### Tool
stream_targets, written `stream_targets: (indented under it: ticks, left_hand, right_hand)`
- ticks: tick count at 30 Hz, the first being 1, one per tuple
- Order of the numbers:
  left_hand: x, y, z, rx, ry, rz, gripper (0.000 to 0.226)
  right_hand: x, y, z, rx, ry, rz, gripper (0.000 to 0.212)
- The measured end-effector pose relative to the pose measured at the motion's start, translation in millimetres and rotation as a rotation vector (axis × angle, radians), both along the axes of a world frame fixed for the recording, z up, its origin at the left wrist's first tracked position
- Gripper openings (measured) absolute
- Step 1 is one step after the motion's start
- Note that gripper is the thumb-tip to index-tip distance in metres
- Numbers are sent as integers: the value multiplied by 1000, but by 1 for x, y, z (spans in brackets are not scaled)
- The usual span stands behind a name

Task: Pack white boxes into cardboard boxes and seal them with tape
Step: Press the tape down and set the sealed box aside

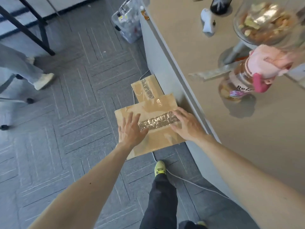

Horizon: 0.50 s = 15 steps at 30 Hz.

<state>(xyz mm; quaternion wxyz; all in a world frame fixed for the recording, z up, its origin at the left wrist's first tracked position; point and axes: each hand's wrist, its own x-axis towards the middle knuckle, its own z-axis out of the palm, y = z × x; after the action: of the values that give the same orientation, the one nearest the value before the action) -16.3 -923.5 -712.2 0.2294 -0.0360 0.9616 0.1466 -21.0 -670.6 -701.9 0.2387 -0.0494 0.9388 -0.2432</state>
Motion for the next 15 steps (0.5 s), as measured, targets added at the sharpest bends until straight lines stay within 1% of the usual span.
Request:
stream_targets:
  ticks: [4,7,9,11,13,15]
  left_hand:
    - [13,64,50,101,147,-113,65]
    - [43,131,88,166,224,-227,60]
    - [71,181,109,221,239,-294,62]
    - [104,232,128,255,248,-358,67]
    - [146,289,149,247,292,-477,68]
    - [170,323,159,220,284,-528,67]
  right_hand:
    - [42,37,61,-43,107,-39,66]
    - [90,87,96,-51,157,-115,65]
    - [132,128,121,-46,191,-181,63]
    - [179,175,144,-33,266,-223,62]
    - [238,230,163,-9,313,-292,62]
    - [275,264,175,2,325,-344,60]
